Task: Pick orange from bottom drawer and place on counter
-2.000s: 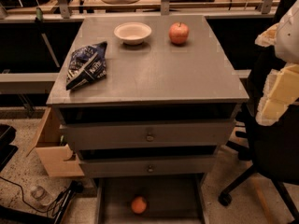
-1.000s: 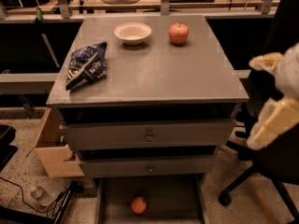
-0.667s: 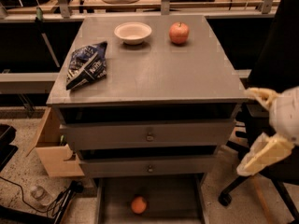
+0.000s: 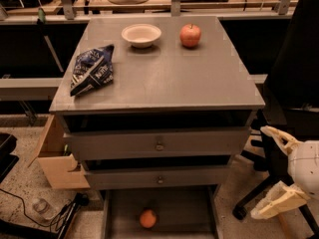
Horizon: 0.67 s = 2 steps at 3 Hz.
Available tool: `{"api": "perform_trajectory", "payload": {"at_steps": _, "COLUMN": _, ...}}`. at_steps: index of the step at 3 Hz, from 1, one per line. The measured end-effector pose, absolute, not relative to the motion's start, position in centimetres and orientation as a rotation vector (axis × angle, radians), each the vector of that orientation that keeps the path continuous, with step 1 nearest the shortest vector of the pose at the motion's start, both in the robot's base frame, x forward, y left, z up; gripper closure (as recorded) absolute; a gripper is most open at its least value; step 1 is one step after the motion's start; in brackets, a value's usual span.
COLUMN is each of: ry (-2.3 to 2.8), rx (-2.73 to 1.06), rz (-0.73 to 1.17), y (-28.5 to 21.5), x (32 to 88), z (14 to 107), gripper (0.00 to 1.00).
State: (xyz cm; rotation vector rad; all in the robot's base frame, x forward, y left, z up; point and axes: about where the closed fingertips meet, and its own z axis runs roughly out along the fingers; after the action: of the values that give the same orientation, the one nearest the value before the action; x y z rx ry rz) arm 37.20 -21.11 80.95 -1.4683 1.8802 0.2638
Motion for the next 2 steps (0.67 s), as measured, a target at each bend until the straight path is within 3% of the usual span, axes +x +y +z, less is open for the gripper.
{"api": "perform_trajectory", "payload": {"at_steps": 2, "ry": 1.887, "rx": -1.439, "rz": 0.293, "y": -19.4, "x": 37.1, "z": 75.9, "gripper": 0.0}}
